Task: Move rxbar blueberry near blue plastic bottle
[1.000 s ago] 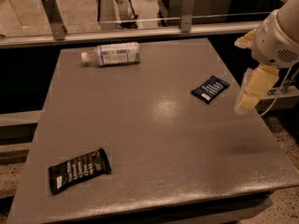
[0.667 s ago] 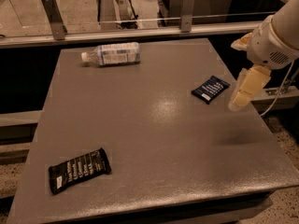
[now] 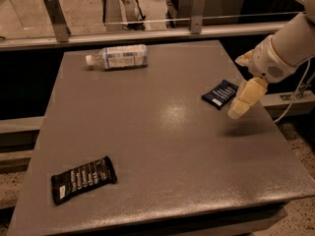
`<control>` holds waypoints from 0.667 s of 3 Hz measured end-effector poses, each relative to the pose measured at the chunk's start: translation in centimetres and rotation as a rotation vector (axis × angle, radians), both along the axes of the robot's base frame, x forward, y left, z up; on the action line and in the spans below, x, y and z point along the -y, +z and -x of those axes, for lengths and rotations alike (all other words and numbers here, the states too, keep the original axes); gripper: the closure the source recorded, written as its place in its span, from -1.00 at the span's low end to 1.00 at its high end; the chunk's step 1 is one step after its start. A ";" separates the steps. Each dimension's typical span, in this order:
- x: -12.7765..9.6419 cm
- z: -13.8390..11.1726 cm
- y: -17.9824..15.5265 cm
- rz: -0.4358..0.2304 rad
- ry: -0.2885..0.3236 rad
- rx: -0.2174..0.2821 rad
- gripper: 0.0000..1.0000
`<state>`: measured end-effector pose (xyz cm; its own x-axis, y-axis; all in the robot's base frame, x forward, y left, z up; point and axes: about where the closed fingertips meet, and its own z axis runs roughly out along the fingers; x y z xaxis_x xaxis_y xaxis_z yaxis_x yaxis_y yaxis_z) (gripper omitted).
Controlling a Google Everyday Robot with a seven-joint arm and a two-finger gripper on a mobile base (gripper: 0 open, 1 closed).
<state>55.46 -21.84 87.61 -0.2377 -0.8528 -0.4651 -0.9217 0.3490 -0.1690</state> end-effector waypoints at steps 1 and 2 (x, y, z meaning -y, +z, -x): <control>-0.1 -1.2 -2.2 -0.036 -0.024 -0.029 -1.00; -0.4 -1.8 -3.7 -0.079 -0.054 -0.056 -1.00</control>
Offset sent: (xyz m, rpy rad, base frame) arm 0.0271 0.0035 -0.0530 0.1332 0.0854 -0.0972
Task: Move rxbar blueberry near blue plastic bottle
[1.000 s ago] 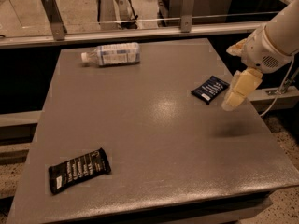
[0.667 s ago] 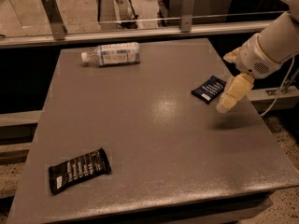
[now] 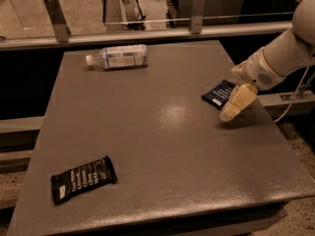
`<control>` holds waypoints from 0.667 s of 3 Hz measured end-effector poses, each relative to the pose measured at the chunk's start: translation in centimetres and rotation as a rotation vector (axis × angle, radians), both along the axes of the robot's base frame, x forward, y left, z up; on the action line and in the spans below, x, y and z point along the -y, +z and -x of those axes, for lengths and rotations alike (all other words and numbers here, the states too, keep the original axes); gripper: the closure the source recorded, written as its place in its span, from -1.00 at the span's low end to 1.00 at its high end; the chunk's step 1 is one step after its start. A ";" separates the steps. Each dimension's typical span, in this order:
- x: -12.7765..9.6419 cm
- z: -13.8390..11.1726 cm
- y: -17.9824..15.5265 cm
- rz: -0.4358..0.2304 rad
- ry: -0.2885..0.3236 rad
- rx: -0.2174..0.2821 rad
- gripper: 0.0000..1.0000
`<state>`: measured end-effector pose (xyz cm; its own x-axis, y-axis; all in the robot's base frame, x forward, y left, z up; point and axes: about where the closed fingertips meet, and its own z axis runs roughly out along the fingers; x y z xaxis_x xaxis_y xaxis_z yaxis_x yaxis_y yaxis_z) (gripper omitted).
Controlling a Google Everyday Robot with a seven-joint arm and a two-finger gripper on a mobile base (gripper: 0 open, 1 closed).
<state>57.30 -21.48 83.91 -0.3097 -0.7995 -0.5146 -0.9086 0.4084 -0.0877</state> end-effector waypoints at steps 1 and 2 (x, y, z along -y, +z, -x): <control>-0.1 -0.4 -0.8 -0.030 -0.026 -0.019 -1.00; -0.1 -0.5 -1.4 -0.047 -0.044 -0.039 -1.00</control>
Offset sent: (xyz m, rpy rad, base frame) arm 0.0064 -0.0013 -0.0176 0.0677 0.0590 -0.0721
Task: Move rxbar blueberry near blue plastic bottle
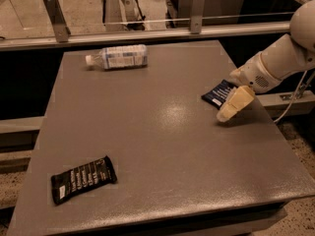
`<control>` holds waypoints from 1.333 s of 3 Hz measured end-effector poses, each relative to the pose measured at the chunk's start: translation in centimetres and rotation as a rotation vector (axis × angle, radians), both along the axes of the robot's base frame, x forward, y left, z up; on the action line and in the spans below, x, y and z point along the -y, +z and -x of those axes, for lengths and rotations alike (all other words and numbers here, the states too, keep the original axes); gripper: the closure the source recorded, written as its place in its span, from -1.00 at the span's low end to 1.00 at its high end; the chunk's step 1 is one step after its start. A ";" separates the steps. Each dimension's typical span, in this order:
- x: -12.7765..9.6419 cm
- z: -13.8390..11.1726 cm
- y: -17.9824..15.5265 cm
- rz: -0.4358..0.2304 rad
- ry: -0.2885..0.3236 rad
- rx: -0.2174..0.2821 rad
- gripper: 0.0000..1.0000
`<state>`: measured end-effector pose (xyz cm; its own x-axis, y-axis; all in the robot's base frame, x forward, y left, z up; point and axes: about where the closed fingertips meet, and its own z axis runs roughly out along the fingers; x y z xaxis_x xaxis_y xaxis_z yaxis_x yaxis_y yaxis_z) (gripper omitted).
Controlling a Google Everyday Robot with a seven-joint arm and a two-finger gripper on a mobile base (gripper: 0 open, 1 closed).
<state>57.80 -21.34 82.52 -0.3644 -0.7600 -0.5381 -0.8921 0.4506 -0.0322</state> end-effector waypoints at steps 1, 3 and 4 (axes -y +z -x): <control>-0.4 0.1 0.0 -0.024 -0.012 -0.020 -0.67; -1.6 0.5 0.8 -0.048 -0.008 -0.037 0.27; -1.9 0.8 1.0 -0.051 -0.010 -0.048 0.73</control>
Offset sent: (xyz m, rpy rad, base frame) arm -0.0045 0.0150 0.0168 0.0610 0.0274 -0.0151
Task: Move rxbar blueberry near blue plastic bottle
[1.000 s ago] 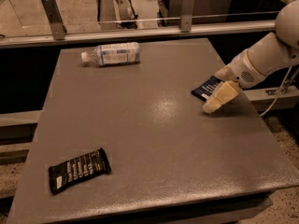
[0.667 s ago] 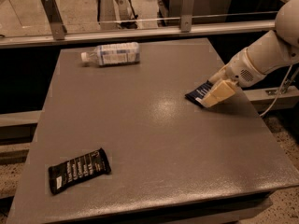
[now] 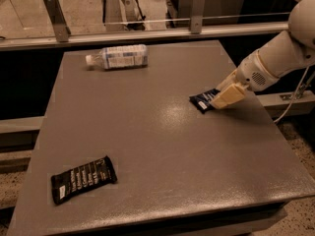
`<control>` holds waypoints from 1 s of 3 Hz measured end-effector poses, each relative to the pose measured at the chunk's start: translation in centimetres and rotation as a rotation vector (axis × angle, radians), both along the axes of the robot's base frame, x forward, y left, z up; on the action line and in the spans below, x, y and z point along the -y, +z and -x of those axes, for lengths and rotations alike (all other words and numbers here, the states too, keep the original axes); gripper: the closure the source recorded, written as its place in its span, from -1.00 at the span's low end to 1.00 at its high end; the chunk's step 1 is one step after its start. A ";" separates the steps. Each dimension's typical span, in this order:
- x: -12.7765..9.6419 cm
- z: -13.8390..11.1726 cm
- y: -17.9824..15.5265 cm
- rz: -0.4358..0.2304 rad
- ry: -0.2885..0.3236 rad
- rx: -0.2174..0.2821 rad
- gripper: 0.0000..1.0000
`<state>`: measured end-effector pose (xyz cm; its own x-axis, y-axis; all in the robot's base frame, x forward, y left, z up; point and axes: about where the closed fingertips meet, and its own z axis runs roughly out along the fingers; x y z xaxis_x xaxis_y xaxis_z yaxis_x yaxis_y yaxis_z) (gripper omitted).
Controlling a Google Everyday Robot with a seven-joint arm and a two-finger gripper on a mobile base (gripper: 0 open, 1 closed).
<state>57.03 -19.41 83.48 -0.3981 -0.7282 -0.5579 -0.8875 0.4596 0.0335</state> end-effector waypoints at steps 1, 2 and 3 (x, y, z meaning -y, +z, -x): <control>-0.2 0.2 0.8 -0.002 0.000 0.007 1.00; -0.6 -0.3 2.5 -0.010 0.005 0.038 1.00; -1.9 -1.9 5.0 -0.034 0.009 0.099 1.00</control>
Offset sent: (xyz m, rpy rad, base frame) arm 0.0097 0.0086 0.0533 0.0203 -0.0887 0.0054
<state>58.91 -17.54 88.49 -0.3332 -0.7117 -0.6184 -0.8914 0.4514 -0.0392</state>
